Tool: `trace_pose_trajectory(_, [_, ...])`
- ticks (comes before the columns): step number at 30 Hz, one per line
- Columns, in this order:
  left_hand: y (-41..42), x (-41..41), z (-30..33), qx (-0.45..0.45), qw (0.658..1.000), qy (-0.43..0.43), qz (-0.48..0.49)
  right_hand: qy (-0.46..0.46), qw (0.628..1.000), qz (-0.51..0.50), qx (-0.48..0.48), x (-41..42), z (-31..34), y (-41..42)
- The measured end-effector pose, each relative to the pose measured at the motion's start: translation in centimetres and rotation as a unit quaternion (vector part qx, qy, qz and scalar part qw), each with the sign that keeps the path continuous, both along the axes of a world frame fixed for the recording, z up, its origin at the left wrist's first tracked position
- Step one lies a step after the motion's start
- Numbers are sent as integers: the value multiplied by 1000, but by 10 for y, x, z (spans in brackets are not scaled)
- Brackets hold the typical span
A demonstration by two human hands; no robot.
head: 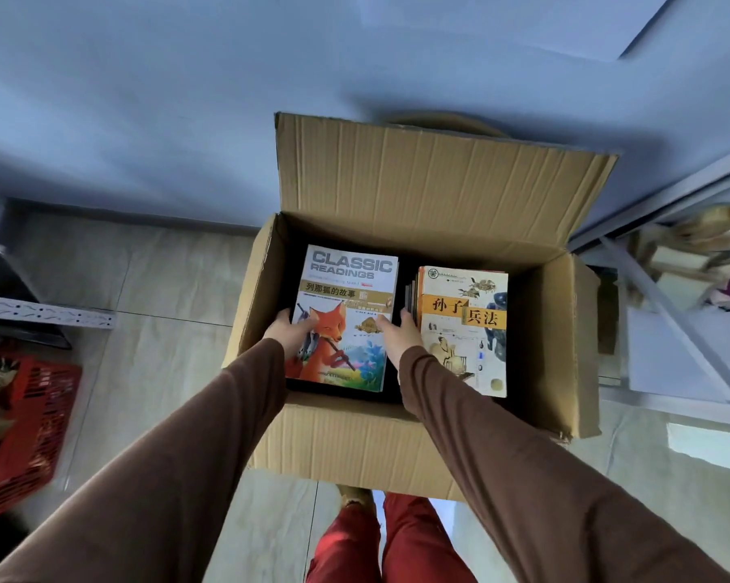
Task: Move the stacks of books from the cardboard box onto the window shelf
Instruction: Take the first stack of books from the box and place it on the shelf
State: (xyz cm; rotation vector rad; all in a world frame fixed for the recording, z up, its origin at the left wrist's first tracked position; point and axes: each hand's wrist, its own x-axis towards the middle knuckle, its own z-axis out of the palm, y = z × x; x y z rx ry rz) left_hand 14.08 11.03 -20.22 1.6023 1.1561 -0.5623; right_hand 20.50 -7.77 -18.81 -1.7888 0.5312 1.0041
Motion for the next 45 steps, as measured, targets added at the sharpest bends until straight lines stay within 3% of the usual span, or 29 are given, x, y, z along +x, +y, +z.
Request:
trace_pose_trajectory(6, [2, -4, -29, -62, 995, -24, 78, 76, 997, -16, 17, -17, -32, 6])
trace_pose_trajectory(12, [-8, -12, -28, -77, 989, -50, 120, 66, 994, -87, 20, -24, -40, 7])
trace_pose_trajectory(16, [-17, -18, -21, -42, 991, -82, 95, 59, 992, -111, 7, -20, -39, 0])
trace_pose_trajectory(20, [-20, -20, -16, -67, 990, -72, 97, 52, 994, -96, -1, -16, -29, -1])
trace_pose_trajectory(24, [-20, -19, 5, -127, 974, -91, 162, 47, 998, -50, 11, -10, -13, -7])
trace_pose_trajectory(32, [-34, -51, 100, -153, 948, -160, 230, 46, 995, 17, 85, -5, 84, -21])
trace_pose_trajectory(36, [-29, -85, 157, -145, 924, -218, 280, -6, 986, 58, 158, -25, 150, -3])
trace_pose_trajectory(45, [25, -258, 273, -66, 862, -331, 378, -106, 938, 183, 276, -157, 263, 95])
